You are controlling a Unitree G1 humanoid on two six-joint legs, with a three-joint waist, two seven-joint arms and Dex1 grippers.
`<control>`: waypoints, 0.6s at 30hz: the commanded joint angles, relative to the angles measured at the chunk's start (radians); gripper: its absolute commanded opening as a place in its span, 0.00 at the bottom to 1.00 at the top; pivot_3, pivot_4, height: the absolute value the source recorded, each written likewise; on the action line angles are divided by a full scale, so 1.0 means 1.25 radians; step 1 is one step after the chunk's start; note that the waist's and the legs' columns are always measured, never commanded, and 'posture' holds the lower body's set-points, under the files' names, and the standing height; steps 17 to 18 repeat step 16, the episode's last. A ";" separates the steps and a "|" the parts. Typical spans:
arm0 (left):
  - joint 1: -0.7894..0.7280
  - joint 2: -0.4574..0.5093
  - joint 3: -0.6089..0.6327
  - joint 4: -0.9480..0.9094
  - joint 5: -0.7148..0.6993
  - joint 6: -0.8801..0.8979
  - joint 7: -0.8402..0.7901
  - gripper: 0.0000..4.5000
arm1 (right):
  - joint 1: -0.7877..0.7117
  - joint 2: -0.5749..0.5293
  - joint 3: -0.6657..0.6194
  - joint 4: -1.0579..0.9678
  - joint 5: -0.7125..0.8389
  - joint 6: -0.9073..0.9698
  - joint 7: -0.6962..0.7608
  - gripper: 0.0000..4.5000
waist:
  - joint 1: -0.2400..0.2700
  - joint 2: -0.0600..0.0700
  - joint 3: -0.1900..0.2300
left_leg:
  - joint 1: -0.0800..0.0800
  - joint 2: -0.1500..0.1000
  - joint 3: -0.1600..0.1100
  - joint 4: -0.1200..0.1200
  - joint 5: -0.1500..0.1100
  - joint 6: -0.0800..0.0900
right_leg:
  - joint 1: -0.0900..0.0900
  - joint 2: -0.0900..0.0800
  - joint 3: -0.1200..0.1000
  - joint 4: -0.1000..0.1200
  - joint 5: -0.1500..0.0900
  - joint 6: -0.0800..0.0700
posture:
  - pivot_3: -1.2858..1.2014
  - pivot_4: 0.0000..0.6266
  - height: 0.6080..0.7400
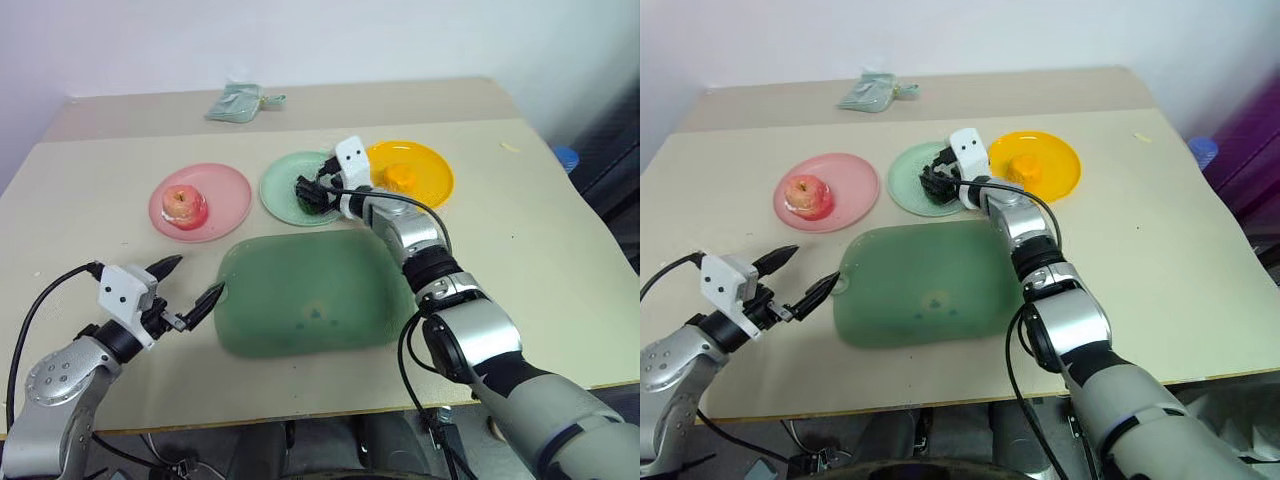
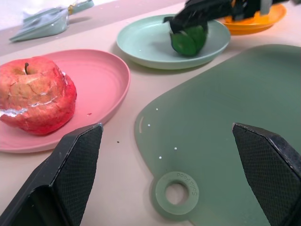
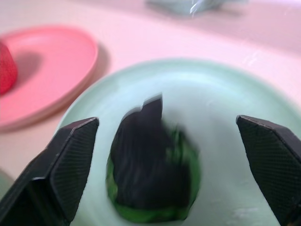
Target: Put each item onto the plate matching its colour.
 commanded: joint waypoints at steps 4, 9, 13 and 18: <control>0.036 0.015 0.129 0.077 0.011 -0.026 0.020 1.00 | 0.251 -0.241 -0.054 -0.393 0.095 0.046 0.255 1.00 | 0.007 0.000 0.000 | 0.000 0.000 0.000 0.000 0.000 0.000 | 0.001 0.000 0.000 -0.001 0.000 0.000 | 0.52 0.24 1.00; 0.066 0.044 0.206 0.162 0.018 -0.053 -0.003 1.00 | 0.480 -0.449 -0.154 -0.534 0.181 0.158 0.376 1.00 | 0.012 0.000 0.000 | 0.001 0.001 0.001 0.000 0.000 0.001 | 0.002 0.000 0.000 -0.001 0.000 0.000 | 0.52 0.24 1.00; 0.072 0.050 0.216 0.172 0.023 -0.052 -0.002 1.00 | 0.574 -0.500 -0.200 -0.535 0.183 0.176 0.368 1.00 | 0.002 0.000 0.000 | 0.004 0.002 0.002 0.000 0.000 0.001 | 0.004 0.002 0.001 -0.001 0.000 0.000 | 0.52 0.24 1.00; 0.070 0.043 0.212 0.162 0.024 -0.044 0.012 1.00 | 0.587 -0.495 -0.211 -0.520 0.183 0.174 0.351 1.00 | -0.001 0.000 0.000 | 0.004 0.002 0.002 0.000 0.000 0.001 | 0.004 0.003 0.001 0.000 0.000 0.000 | 0.52 0.24 1.00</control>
